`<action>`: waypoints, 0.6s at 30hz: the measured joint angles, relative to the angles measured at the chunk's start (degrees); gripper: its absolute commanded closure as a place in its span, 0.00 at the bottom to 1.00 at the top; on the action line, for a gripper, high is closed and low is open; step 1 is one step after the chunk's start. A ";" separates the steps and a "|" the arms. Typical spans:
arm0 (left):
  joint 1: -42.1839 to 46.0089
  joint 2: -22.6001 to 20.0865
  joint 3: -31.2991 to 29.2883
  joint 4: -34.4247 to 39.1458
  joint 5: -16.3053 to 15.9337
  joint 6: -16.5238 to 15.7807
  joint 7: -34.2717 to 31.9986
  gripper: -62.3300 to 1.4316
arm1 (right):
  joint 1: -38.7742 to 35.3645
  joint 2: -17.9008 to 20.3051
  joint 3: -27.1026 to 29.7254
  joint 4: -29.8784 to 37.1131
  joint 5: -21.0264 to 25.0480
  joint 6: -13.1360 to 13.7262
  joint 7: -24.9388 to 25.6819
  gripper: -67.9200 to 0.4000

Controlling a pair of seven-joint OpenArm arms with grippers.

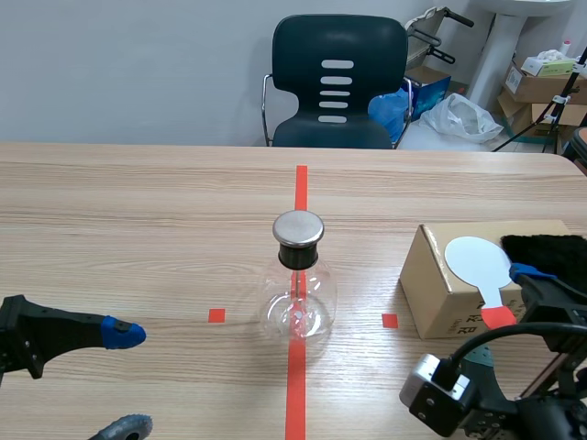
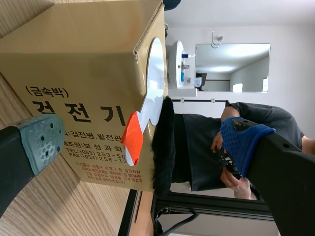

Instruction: Do the electroscope experiment

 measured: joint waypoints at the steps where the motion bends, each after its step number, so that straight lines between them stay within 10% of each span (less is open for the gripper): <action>1: 0.00 0.00 0.00 0.00 0.00 0.00 0.00 0.28 | 0.00 0.00 0.00 0.00 0.00 0.00 0.00 0.00; 11: 0.00 0.00 0.00 0.00 0.00 0.00 0.00 0.28 | 0.00 0.00 0.00 0.00 0.00 0.00 -0.02 0.01; 18: 0.00 0.00 0.00 0.00 0.00 0.00 0.00 0.28 | 0.00 0.00 0.00 0.00 -0.02 0.00 -0.02 0.43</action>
